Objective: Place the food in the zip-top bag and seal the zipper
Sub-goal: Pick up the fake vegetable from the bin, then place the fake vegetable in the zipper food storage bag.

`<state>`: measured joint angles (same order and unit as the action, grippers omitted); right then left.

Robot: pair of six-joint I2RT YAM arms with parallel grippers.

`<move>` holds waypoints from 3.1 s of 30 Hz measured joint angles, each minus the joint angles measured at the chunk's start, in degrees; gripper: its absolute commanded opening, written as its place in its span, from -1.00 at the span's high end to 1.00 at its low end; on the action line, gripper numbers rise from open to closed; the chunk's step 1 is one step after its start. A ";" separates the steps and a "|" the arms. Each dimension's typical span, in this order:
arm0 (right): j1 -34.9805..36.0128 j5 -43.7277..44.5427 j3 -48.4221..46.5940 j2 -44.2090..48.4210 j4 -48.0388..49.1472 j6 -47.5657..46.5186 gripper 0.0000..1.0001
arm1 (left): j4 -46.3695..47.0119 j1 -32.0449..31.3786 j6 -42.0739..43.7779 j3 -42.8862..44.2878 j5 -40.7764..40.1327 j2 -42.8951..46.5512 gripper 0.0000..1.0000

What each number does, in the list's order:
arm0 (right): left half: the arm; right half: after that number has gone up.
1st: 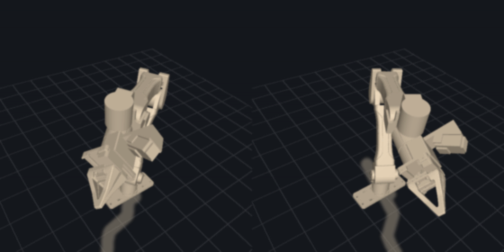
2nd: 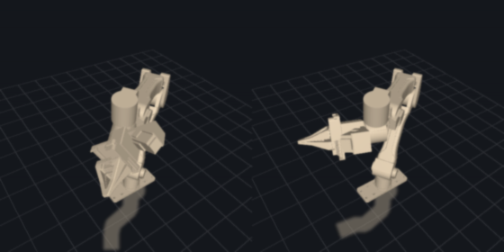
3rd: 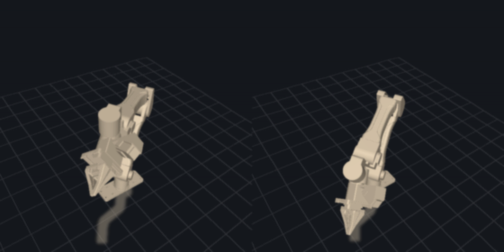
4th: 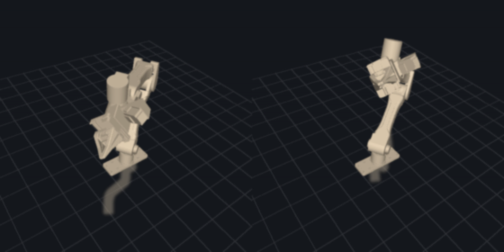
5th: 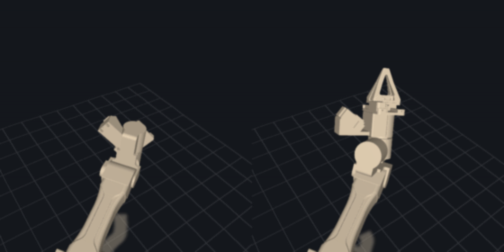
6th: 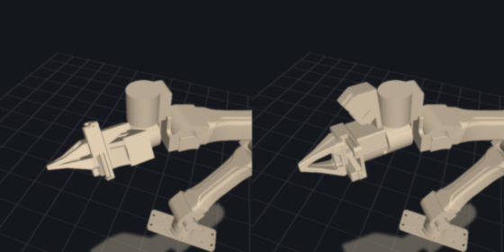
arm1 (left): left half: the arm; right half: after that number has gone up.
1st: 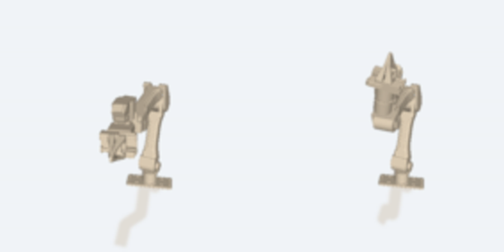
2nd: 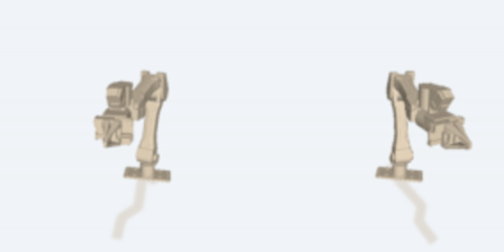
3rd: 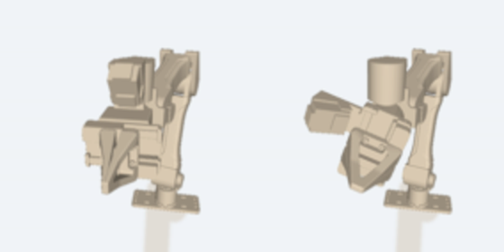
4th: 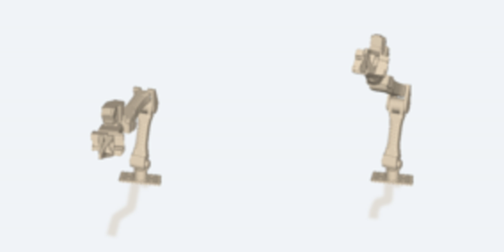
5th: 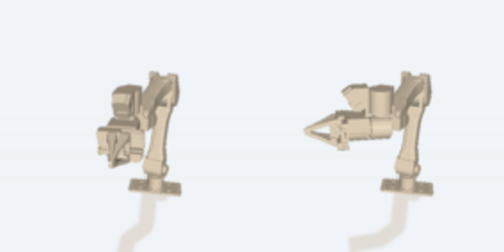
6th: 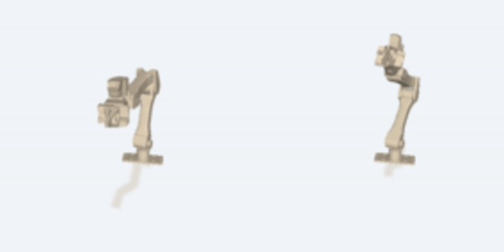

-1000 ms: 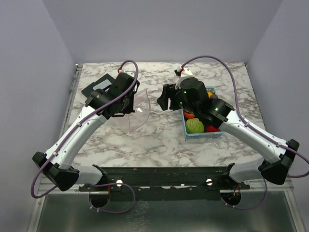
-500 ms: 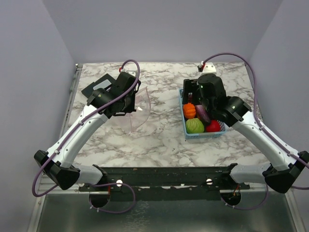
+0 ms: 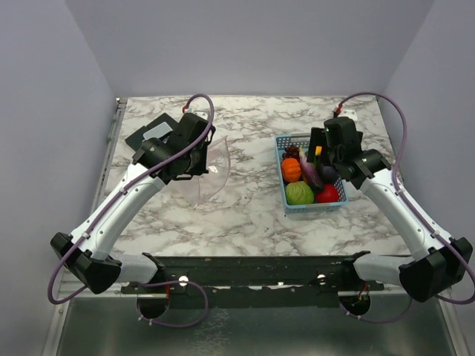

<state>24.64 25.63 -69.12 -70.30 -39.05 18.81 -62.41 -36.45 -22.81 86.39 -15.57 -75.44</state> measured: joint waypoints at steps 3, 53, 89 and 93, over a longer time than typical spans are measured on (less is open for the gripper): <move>-2.80 0.00 2.08 -0.26 0.39 0.70 -0.97 | 0.02 0.00 0.11 -0.39 0.15 0.48 1.00; -9.40 0.48 7.80 -13.73 9.33 5.20 0.99 | 0.39 0.00 2.45 -1.05 1.44 2.69 1.00; -0.02 -45.99 -2.97 6.73 13.42 6.58 0.99 | 3.13 0.00 -0.61 -1.14 1.60 2.10 1.00; 3.17 -48.81 -2.97 7.74 16.74 9.79 0.99 | 3.26 0.00 -1.46 -1.14 1.75 2.08 1.00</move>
<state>27.81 -23.18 -72.10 -62.57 -22.31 28.60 -59.16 -36.45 -24.27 85.25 -13.82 -73.36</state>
